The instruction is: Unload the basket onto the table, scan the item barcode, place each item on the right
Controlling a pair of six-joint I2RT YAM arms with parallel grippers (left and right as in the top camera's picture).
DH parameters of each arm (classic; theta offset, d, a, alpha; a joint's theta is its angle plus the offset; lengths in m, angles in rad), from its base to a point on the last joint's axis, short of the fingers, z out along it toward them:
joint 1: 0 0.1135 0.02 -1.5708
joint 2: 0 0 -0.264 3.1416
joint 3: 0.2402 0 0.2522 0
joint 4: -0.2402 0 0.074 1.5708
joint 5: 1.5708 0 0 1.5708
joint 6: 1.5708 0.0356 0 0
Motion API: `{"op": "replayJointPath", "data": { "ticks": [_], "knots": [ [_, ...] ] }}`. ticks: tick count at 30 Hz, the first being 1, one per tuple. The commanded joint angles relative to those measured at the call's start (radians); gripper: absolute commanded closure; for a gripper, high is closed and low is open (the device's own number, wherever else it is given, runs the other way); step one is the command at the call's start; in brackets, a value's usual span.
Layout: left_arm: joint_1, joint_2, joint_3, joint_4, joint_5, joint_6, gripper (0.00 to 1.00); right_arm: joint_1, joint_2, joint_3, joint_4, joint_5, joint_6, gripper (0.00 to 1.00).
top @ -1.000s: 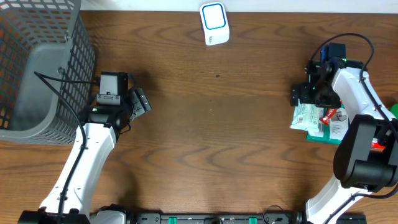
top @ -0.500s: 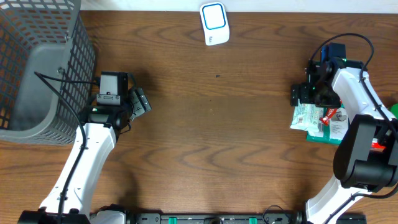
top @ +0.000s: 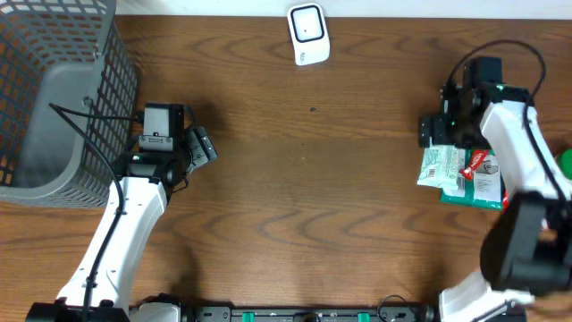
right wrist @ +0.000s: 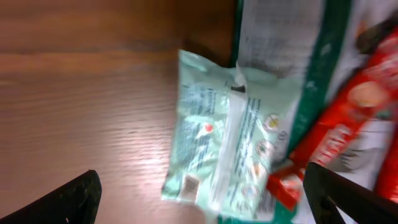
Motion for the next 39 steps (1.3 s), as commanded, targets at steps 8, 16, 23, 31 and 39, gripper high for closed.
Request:
{"op": "replayJointPath", "data": {
  "ticks": [8,16,23,31,39],
  "knots": [
    [0.003,0.000,0.007,0.000,-0.009,0.002,0.12,0.146,-0.572,0.005,0.002,-0.013,0.005,0.01],
    [0.003,0.000,0.007,0.000,-0.009,0.002,0.12,0.146,-0.823,0.005,0.002,-0.013,0.005,0.01],
    [0.003,0.000,0.007,0.000,-0.009,0.002,0.12,0.150,-1.056,-0.023,-0.005,-0.012,0.005,0.01],
    [0.003,0.000,0.007,0.000,-0.009,0.002,0.12,0.150,-1.384,-0.304,0.055,-0.011,0.004,0.01],
    [0.003,0.000,0.007,0.000,-0.009,0.002,0.12,0.148,-1.728,-0.720,0.298,-0.024,0.005,0.01]
  ]
}}
